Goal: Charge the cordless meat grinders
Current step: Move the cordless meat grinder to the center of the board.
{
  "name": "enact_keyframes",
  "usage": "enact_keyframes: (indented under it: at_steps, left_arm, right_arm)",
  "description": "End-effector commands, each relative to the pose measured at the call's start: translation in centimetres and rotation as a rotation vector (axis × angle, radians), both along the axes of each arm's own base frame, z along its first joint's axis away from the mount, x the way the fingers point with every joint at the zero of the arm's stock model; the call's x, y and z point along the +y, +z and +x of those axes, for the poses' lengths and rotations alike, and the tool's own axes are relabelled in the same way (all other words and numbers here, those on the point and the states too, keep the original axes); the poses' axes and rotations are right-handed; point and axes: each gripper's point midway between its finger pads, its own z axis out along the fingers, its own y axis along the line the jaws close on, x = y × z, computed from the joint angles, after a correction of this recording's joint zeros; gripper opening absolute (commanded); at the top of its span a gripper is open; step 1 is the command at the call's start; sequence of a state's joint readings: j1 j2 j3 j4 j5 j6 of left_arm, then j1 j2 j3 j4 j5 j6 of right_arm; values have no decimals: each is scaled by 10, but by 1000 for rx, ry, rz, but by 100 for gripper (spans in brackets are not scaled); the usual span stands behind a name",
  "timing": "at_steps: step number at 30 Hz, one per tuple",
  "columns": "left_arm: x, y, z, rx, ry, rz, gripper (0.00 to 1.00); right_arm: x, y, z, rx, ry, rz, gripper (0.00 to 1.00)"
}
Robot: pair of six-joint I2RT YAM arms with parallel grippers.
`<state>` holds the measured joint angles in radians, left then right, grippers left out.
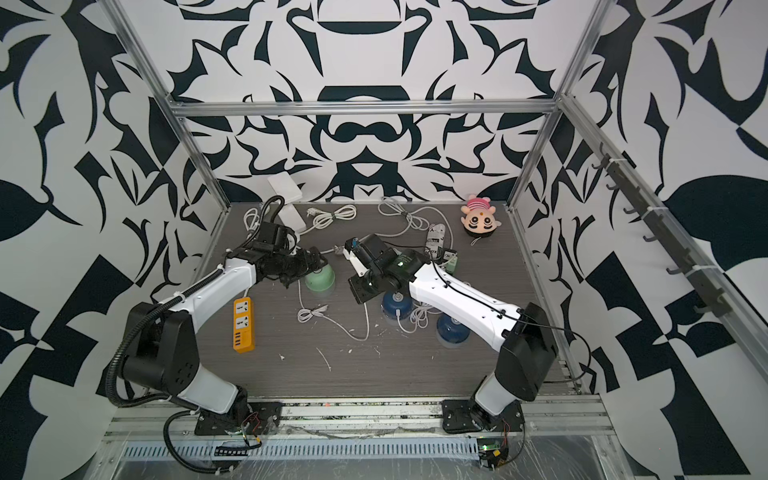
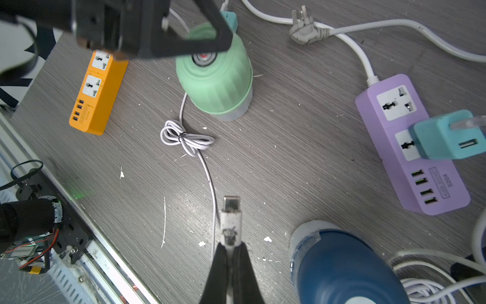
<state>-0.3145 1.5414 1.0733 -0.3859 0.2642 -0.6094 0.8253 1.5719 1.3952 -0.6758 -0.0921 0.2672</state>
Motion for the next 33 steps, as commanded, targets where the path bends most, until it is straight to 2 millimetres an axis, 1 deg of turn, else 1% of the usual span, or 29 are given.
enact_keyframes:
  at_steps: [1, 7, 10, 15, 17, 20, 25, 28, 30, 33]
  left_arm:
    - [-22, 13, -15, 2, -21, -97, 96]
    - [-55, 18, -31, -8, -60, -161, 97]
    - [-69, 23, -34, -21, -74, -198, 98]
    - [-86, 30, -36, -45, -100, -242, 98]
    - [-87, 33, -39, -52, -110, -242, 97]
    - [-78, 38, -48, -68, -119, -205, 96]
    - [-46, 41, -53, -111, -83, -65, 97]
    - [-27, 40, -46, -111, -38, -43, 100]
    - [-14, 39, -39, -114, -4, -41, 100]
    - [-2, 35, -29, -114, 20, -61, 100]
  right_arm:
    - [-2, 18, 3, -42, -14, 42, 0]
    - [-9, 17, 6, -41, -30, 37, 0]
    - [-13, 17, 6, -41, -38, 35, 0]
    - [-20, 15, 7, -34, -54, 31, 0]
    - [-21, 13, 8, -29, -59, 29, 0]
    - [-21, 10, 10, -19, -67, 31, 0]
    - [-16, -1, 18, -5, -87, 26, 0]
    - [-14, -11, 30, 4, -113, 5, 0]
    - [-14, -19, 40, 6, -135, -13, 0]
    - [-15, -30, 54, 18, -162, -33, 0]
